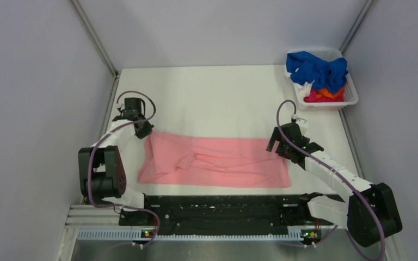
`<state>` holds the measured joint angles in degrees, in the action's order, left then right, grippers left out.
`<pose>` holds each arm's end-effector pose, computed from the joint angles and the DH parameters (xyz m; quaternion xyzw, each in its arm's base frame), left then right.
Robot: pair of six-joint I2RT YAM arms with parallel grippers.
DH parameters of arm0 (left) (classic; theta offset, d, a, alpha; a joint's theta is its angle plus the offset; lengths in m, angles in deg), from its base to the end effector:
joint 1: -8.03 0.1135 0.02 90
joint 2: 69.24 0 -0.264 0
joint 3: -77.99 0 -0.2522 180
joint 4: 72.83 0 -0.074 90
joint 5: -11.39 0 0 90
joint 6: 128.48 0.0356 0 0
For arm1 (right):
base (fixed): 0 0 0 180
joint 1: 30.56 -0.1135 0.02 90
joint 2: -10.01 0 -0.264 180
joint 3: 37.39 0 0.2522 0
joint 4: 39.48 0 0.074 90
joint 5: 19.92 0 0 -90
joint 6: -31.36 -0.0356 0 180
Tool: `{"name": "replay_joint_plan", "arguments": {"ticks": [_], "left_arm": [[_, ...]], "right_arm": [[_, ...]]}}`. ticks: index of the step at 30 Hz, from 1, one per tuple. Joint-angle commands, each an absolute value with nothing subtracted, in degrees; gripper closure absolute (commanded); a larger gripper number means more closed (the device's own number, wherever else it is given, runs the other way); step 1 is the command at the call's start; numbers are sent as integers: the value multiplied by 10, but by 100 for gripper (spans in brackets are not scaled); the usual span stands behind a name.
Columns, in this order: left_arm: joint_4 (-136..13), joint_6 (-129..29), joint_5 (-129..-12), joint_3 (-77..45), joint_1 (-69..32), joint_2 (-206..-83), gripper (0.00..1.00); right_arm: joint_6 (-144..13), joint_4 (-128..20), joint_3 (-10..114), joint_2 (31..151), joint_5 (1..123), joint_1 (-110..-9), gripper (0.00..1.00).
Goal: Fold and stack the t-shirts
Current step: Fold the other side of the tshirt into a rectangle
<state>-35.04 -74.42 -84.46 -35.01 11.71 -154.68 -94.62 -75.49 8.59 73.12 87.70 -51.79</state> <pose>0.2982 0.0228 0.2059 -0.3378 0.8941 -0.0337 0.2922 0.1963 0.0647 0.1883 0.1684 0.9235 0.0220 0.3438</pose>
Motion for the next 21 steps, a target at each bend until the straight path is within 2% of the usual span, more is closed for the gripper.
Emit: {"name": "replay_joint_plan", "arguments": {"ticks": [1, 5, 6, 7, 9, 10, 12, 13, 18, 21], "left_arm": [[-337, -737, -883, -293, 129, -1605, 100], [-319, -737, -897, -249, 135, -1652, 100], [-312, -737, -896, -237, 135, -1662, 94], [-303, -739, -892, -226, 135, -1669, 83], [-287, -748, -891, -210, 135, -1671, 51], [-279, -754, -894, -205, 135, -1663, 40], [-259, -765, -899, -204, 134, -1638, 4], [-251, -771, -896, -209, 133, -1620, 1], [-243, -799, -862, -294, 101, -1497, 1], [-307, -804, -752, -390, 64, -1424, 1]], "right_arm": [[-939, -754, 104, 733, 890, -521, 1], [-937, -754, 106, 729, 890, -521, 1], [-937, -754, 106, 728, 891, -520, 1], [-936, -753, 107, 727, 892, -521, 1], [-936, -753, 110, 723, 890, -521, 1], [-931, -752, 112, 721, 884, -521, 1], [-923, -740, 113, 712, 865, -525, 1], [-917, -723, 111, 709, 856, -531, 1], [-904, -639, 122, 744, 809, -578, 1], [-920, -590, 146, 805, 770, -601, 1]]}}
